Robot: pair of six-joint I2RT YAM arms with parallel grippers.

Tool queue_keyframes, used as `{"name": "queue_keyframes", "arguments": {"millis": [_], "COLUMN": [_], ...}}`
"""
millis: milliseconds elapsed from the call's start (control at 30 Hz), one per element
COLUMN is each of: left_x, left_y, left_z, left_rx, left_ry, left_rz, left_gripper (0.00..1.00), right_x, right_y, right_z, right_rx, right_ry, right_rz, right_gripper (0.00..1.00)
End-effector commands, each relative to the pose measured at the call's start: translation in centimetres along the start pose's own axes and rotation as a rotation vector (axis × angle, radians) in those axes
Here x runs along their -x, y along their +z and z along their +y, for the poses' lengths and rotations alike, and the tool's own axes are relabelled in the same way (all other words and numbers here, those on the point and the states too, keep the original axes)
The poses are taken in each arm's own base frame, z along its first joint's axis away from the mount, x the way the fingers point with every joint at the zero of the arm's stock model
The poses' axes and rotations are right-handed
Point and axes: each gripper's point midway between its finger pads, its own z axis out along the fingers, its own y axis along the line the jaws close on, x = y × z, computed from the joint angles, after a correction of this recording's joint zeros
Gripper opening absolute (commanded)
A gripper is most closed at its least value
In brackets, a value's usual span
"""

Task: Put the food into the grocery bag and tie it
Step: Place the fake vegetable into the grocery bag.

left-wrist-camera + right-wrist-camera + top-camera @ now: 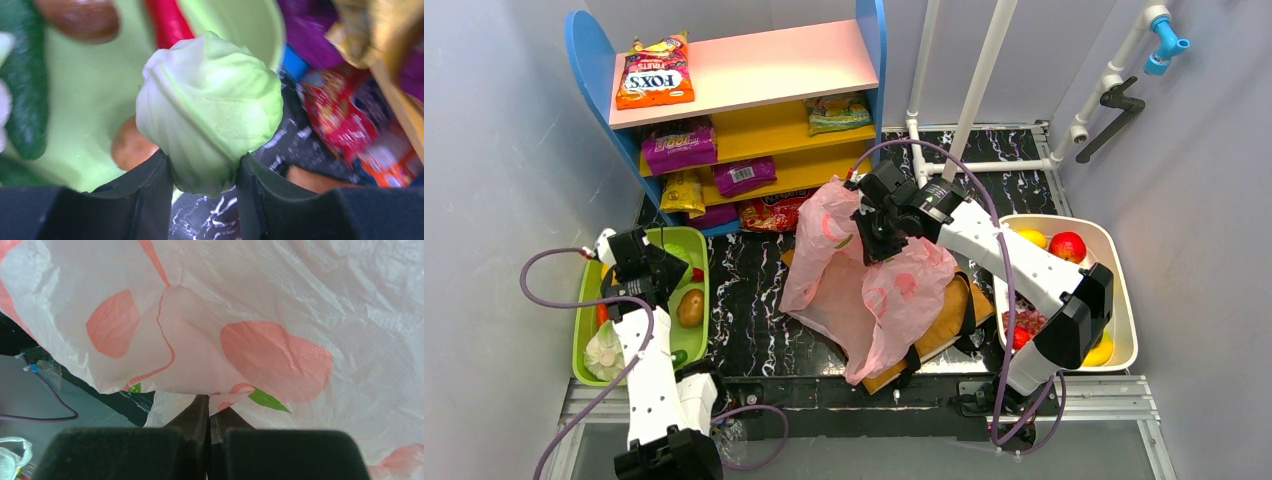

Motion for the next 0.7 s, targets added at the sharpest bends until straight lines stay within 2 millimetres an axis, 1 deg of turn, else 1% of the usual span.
{"name": "queue_keyframes", "arguments": {"millis": [0,133,167,233,333,433,567,667], "left_x": [0.3,-0.4,-1.0,-2.1,-4.0,-5.8,-8.4,-9.9], "left_y": [-4.3,-7.9,-9.1,-11.1,-13.8,-16.7,-20.2,-21.9], "left_z": [-5.7,-8.3,-9.3,-10.7,-12.4,-13.4,-14.1,-14.4], "left_rx": [-0.371,-0.592,-0.680,-0.807,-0.971,-1.096,-1.216,-1.275], "left_ry": [0.183,0.277,0.308,0.366,0.441,0.545,0.659,0.720], "left_rz": [0.008,0.008,0.029,0.063,0.113,0.156,0.250,0.303], "left_gripper": [0.00,0.00,0.00,0.00,0.00,0.00,0.00,0.00], "right_x": [2.0,2.8,3.1,3.6,4.5,5.4,6.1,6.5], "right_y": [-2.4,-2.9,-3.2,-3.6,-4.5,-5.3,-6.1,-6.7], "right_z": [0.9,1.1,1.0,0.9,0.5,0.1,0.2,0.8], "right_rx": [0.051,0.090,0.101,0.130,0.175,0.221,0.292,0.363], "right_ry": [0.059,0.111,0.126,0.162,0.223,0.278,0.348,0.381], "right_rz": [-0.094,-0.114,-0.124,-0.141,-0.179,-0.214,-0.236,-0.243], "right_gripper": [0.01,0.01,0.01,0.01,0.01,0.01,0.01,0.01]}}
